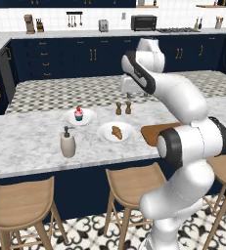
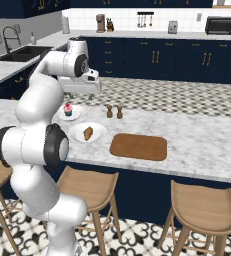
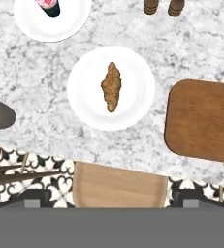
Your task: From the different types of pastries on the counter, select a croissant and place it on the cutting board. Then retrieve a jar of jam from the cabinet and place it alongside the croissant on the cutting board.
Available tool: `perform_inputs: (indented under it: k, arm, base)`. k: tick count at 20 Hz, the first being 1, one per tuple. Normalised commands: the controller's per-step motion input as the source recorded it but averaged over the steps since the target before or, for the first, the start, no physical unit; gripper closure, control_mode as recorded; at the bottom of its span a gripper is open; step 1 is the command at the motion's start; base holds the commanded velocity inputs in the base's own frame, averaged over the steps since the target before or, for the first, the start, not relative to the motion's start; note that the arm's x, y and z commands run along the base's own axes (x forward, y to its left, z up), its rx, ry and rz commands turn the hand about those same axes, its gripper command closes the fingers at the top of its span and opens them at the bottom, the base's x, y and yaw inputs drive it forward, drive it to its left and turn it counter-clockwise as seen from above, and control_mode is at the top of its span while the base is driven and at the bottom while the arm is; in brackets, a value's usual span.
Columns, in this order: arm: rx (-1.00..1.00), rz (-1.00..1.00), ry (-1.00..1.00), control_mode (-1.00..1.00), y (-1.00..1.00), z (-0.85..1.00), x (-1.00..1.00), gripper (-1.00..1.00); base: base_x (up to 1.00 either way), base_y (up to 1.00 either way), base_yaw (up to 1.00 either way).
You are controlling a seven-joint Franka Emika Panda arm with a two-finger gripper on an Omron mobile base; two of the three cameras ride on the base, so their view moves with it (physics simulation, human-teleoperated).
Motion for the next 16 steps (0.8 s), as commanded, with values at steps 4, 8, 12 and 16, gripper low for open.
perform_inputs:
  k: [4,8,12,16]
  arm:
    - [-0.03,0.00,0.05,-1.00,0.27,0.00,0.91,-1.00]
    - [-0.01,0.00,0.00,-1.00,0.16,0.00,0.88,-1.00]
    - [-0.02,0.00,0.03,-1.00,0.02,-0.04,0.74,-1.00]
    - [-0.04,0.00,0.01,-1.00,0.09,-0.10,0.73,-1.00]
  base:
    - [0.00,0.00,0.00]
    - [0.00,0.00,0.00]
    - [0.00,0.00,0.00]
    - [0.00,0.00,0.00]
